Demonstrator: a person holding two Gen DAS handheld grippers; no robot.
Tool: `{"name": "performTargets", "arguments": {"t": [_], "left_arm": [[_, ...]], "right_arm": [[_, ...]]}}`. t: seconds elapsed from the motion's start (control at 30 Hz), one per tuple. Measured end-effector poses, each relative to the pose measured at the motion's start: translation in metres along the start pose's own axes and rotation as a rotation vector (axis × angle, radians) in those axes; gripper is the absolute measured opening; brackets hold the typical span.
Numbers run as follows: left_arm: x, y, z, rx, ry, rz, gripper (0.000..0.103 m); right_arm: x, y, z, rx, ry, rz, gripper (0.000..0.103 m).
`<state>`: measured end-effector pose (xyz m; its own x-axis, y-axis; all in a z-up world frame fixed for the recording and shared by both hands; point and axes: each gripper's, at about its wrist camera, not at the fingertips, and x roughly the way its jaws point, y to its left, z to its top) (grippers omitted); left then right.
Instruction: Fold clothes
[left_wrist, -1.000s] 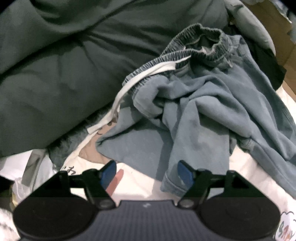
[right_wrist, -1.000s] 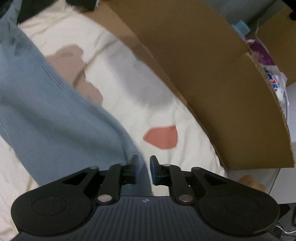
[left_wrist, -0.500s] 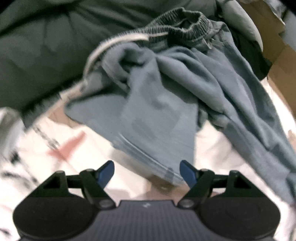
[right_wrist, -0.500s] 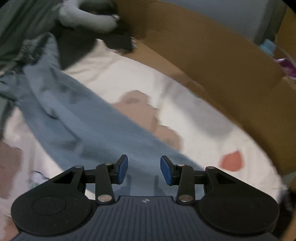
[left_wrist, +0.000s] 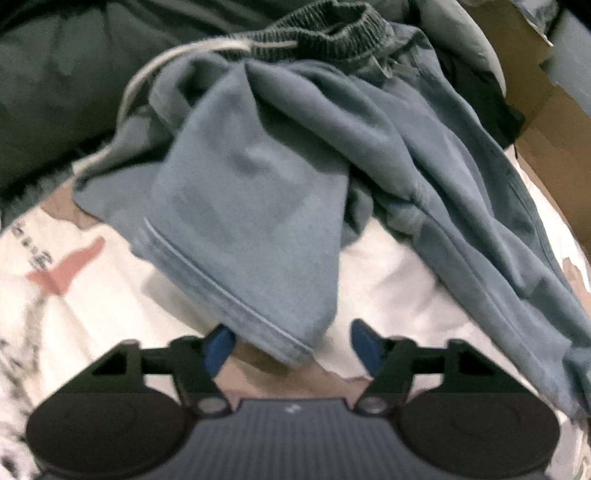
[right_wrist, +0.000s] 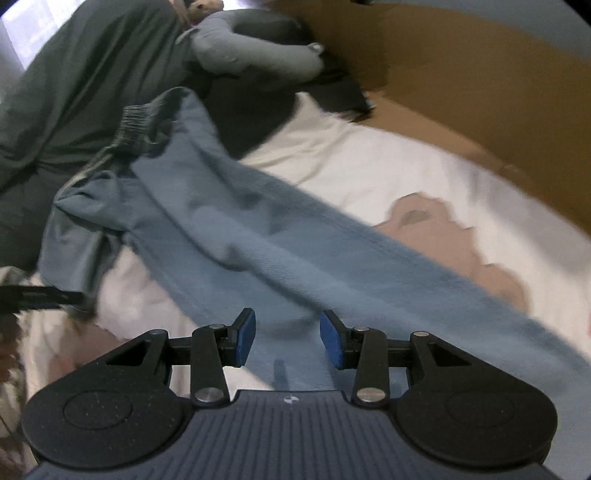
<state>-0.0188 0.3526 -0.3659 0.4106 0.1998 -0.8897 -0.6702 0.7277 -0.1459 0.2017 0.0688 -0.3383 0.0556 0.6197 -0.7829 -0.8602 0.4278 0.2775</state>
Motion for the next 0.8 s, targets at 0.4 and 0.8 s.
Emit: {"name": "performTargets", "arguments": {"t": [0.4, 0.8], "left_arm": [[-0.023, 0.013, 0.008, 0.041, -0.069, -0.025, 0.016], [-0.085, -0.001, 0.041, 0.117, -0.124, -0.131, 0.011]], "right_arm": [[0.066, 0.092, -0.016, -0.017, 0.025, 0.187, 0.046], [0.09, 0.136, -0.01, 0.016, 0.0, 0.27, 0.047]]}}
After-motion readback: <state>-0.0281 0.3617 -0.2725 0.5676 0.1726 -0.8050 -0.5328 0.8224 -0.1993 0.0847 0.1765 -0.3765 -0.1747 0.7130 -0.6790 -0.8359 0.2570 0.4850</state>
